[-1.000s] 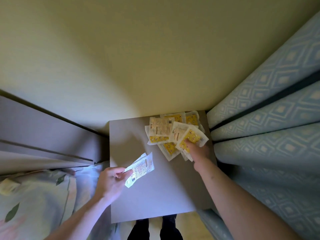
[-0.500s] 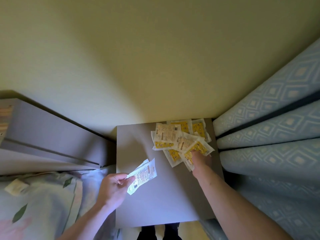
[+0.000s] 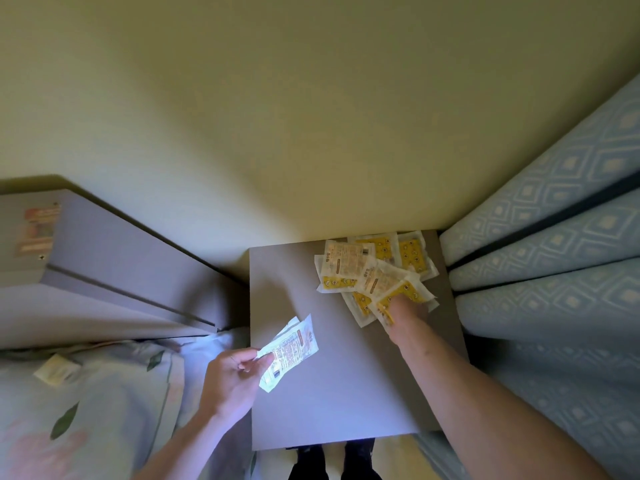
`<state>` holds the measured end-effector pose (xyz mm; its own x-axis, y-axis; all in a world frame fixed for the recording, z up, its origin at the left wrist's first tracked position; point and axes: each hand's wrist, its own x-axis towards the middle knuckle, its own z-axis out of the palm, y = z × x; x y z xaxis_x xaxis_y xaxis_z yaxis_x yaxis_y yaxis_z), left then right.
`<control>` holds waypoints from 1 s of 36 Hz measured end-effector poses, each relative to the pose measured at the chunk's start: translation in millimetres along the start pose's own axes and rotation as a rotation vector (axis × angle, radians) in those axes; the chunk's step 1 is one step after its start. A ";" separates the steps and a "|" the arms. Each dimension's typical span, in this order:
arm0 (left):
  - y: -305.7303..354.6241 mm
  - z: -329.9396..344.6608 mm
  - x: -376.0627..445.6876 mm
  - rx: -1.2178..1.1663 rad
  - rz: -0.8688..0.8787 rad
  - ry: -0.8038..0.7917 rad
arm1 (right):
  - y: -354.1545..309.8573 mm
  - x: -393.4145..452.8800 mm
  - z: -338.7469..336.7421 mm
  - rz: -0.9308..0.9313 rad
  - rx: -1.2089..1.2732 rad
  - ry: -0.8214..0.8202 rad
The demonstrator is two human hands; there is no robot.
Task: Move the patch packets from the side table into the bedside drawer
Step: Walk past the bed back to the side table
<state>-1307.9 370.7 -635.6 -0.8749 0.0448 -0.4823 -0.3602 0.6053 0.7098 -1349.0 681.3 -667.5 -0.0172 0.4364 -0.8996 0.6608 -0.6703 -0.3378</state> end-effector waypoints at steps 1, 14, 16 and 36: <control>-2.0 -2.6 -1.6 -0.005 0.001 -0.003 | 2.4 -6.1 -2.0 0.002 0.052 -0.004; 47.1 -39.2 -83.6 0.144 0.022 -0.029 | 57.2 -106.9 -106.5 -0.499 -0.378 -0.018; 52.8 -44.6 -102.0 0.158 0.039 -0.005 | 62.3 -124.8 -125.8 -0.549 -0.466 -0.054; 72.9 -55.8 -355.9 -0.032 -0.282 0.461 | 102.0 -262.9 -181.0 -1.001 -1.068 -0.656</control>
<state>-1040.8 354.5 -383.6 -0.7914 -0.4735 -0.3867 -0.6053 0.5186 0.6039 -1141.3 606.8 -415.4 -0.8625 -0.0882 -0.4982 0.3780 0.5423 -0.7503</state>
